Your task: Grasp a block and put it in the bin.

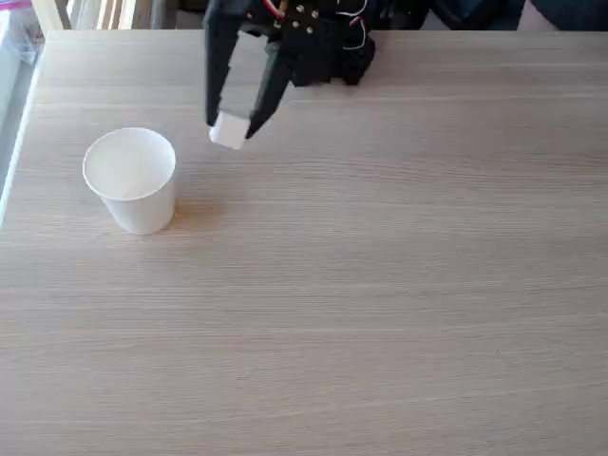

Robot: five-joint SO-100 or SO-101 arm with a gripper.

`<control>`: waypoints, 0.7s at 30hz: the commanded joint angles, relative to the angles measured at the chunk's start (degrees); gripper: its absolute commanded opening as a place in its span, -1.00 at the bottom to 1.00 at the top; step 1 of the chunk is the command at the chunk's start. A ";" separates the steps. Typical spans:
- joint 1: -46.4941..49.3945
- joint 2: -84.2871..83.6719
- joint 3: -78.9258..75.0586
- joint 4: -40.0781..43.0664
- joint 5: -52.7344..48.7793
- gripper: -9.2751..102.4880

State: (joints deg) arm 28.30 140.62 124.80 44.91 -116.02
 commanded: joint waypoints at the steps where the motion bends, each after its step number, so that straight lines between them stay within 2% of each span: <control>1: 3.43 -7.21 -8.17 -1.32 0.62 -0.83; 16: 15.47 -23.91 -12.22 -1.58 -3.87 -0.83; 21: 17.58 -26.98 -10.55 -5.45 -6.06 -0.83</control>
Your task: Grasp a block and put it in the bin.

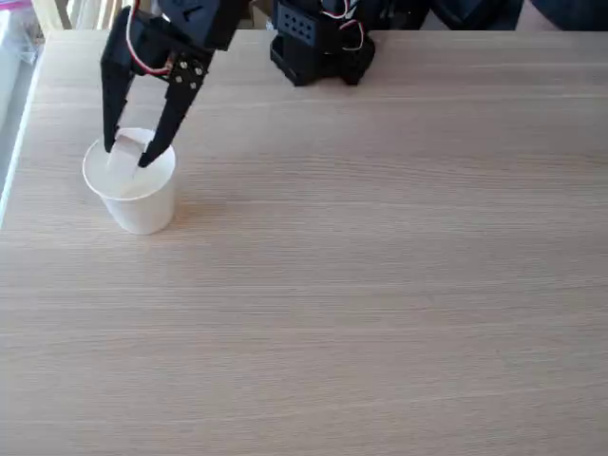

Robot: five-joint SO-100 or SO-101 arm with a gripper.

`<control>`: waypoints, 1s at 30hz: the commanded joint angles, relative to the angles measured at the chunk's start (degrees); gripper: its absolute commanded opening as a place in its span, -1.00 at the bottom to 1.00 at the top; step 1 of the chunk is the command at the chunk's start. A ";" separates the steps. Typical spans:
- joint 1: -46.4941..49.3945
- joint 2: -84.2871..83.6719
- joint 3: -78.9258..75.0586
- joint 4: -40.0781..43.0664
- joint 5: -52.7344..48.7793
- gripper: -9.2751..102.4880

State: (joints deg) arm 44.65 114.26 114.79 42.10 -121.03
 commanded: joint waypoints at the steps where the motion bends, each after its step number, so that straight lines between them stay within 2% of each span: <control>1: 1.85 -1.23 0.00 -3.96 -2.02 -0.83; 6: 5.10 -4.22 0.53 -5.80 -6.94 -0.83; 17: 5.36 -4.22 1.32 0.70 -8.88 -0.82; 24: 4.75 -3.78 1.85 0.70 -8.26 -0.51; 30: 2.64 -2.99 1.67 0.70 -8.35 -0.42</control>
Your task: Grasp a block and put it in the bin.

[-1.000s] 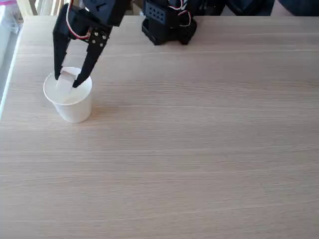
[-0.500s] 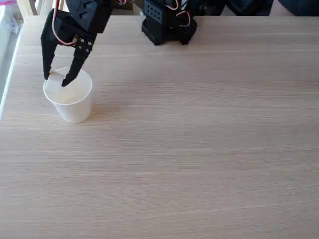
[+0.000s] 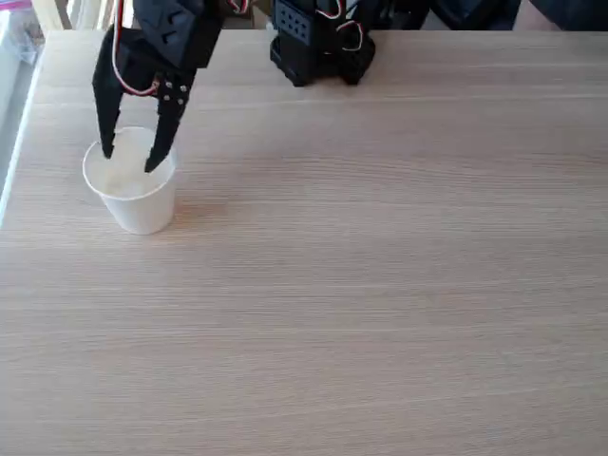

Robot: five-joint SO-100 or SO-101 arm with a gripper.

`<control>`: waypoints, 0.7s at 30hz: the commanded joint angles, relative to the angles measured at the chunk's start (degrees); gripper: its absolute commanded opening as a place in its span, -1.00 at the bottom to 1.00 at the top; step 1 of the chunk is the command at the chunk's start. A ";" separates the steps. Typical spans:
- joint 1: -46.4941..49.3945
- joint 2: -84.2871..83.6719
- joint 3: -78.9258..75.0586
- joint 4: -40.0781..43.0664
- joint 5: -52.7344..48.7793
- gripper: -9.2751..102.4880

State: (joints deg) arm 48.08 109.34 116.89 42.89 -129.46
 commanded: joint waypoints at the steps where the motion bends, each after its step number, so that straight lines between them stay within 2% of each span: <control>1: -1.05 2.20 -0.53 0.00 -0.18 -0.42; 12: -5.10 10.02 0.88 -2.90 -0.62 -0.81; 18: -9.32 21.27 9.93 -2.20 0.53 -0.83; 21: -12.92 28.04 16.70 -1.41 4.31 -0.83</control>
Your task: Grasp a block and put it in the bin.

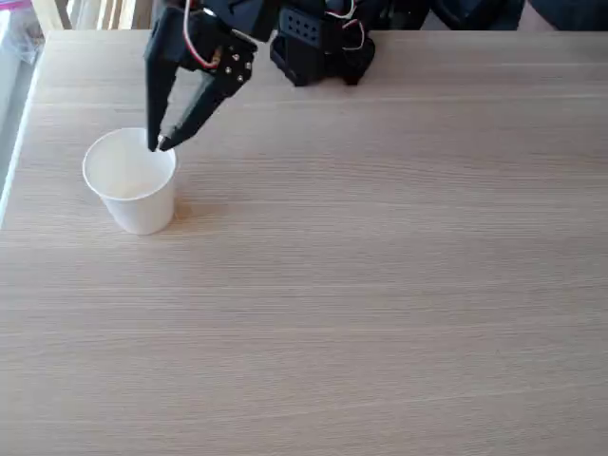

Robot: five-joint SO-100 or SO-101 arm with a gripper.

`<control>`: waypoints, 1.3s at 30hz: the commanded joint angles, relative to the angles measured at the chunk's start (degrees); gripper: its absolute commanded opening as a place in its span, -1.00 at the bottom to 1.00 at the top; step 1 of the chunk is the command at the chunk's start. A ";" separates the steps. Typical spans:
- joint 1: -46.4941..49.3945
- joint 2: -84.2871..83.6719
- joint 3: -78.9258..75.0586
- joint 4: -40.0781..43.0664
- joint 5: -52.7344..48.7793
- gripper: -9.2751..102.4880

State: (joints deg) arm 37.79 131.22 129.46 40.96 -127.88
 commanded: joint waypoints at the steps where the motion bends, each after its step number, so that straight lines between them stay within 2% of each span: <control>1: -4.22 8.26 6.50 0.62 5.10 -0.83; 8: -14.33 23.20 23.03 2.55 20.30 -0.83; 13: -22.94 36.91 32.26 8.96 26.81 -0.83; 18: -30.50 45.44 38.67 17.58 26.54 -0.83; 24: -33.57 55.46 48.34 24.17 27.60 -0.83; 27: -35.07 57.39 48.43 32.87 27.42 -0.83; 28: -35.86 57.83 48.43 34.19 30.50 -0.83; 31: -38.50 59.59 48.52 36.04 34.63 -0.83; 39: -41.75 59.68 48.52 36.21 36.30 -0.83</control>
State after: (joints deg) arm -3.43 190.55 177.28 76.82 -92.11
